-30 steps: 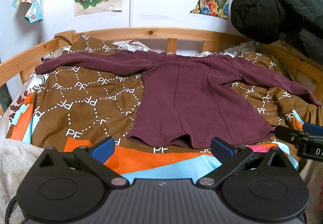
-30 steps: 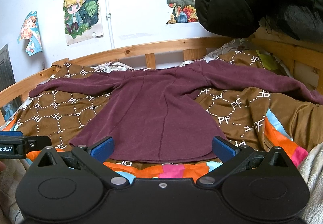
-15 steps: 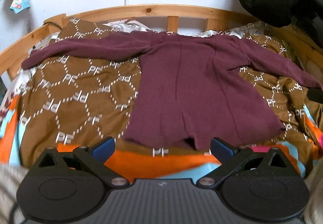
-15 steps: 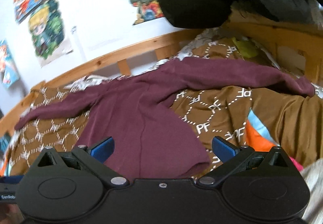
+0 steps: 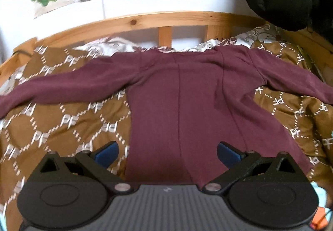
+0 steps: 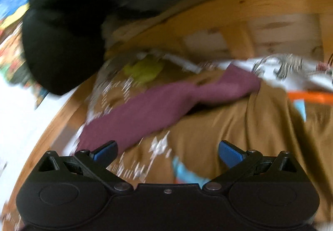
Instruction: Fold small clothes
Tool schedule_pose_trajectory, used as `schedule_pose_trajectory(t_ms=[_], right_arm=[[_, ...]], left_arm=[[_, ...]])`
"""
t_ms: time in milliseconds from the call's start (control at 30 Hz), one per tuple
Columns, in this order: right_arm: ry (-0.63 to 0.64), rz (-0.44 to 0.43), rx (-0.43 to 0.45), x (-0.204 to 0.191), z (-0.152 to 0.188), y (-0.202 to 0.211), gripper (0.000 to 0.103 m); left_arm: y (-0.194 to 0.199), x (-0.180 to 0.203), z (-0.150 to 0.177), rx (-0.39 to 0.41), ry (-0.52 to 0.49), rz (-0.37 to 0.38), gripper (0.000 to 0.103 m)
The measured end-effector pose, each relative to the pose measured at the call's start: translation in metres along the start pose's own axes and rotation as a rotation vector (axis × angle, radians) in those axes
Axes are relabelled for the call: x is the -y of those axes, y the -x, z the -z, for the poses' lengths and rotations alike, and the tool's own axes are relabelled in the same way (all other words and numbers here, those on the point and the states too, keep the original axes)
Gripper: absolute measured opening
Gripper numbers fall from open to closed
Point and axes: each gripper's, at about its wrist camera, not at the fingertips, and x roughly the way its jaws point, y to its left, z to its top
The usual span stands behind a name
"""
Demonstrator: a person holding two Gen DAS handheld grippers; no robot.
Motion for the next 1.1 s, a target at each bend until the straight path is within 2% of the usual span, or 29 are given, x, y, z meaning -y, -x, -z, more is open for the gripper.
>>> schedule_pose_trajectory(t_ms=[100,200,300,433,567,667,733,800,833,867,900,933,1000,1100], right_arm=[[-0.073,0.041,0.043,0.012,-0.018,-0.021,0.103],[-0.177,0.061,0.025,0.027,-0.029,-0.039,0.103],[-0.247,0.082,0.05,0.038,-0.031,-0.047,0.103],[-0.329,0.076,0.114,0.044,-0.03,-0.047,0.103],[-0.418,0.074,0.172,0.048,-0.033,-0.051,0.103],[-0.421,0.11,0.213,0.045,-0.033,-0.056,0.099],[-0.38,0.143,0.248,0.04,-0.032,-0.06,0.088],[-0.345,0.212,0.263,0.039,-0.032,-0.064,0.072],[-0.344,0.234,0.262,0.04,-0.032,-0.066,0.069],[-0.343,0.255,0.261,0.042,-0.032,-0.069,0.059],[-0.34,0.275,0.261,0.043,-0.032,-0.07,0.045],[-0.331,0.298,0.263,0.044,-0.033,-0.07,0.038],[-0.305,0.32,0.275,0.046,-0.033,-0.07,0.012],[-0.239,0.334,0.317,0.038,-0.031,-0.064,0.006]], left_arm=[[-0.021,-0.002,0.005,-0.001,0.018,-0.002,0.102],[-0.039,-0.008,0.015,-0.07,0.058,0.013,0.102],[-0.047,-0.02,0.022,-0.128,0.123,0.034,0.102],[-0.047,-0.03,0.024,-0.145,0.209,0.074,0.102],[-0.047,-0.027,0.025,-0.156,0.215,0.104,0.102],[-0.044,-0.021,0.025,-0.151,0.193,0.107,0.102],[-0.042,-0.019,0.024,-0.149,0.185,0.112,0.102],[-0.041,-0.017,0.024,-0.145,0.183,0.13,0.102],[-0.041,-0.017,0.024,-0.146,0.186,0.132,0.102],[-0.04,-0.017,0.024,-0.147,0.19,0.135,0.102],[-0.04,-0.018,0.024,-0.148,0.194,0.139,0.102],[-0.04,-0.018,0.024,-0.15,0.199,0.141,0.102],[-0.039,-0.02,0.023,-0.151,0.211,0.144,0.102],[-0.037,-0.023,0.021,-0.151,0.23,0.134,0.102]])
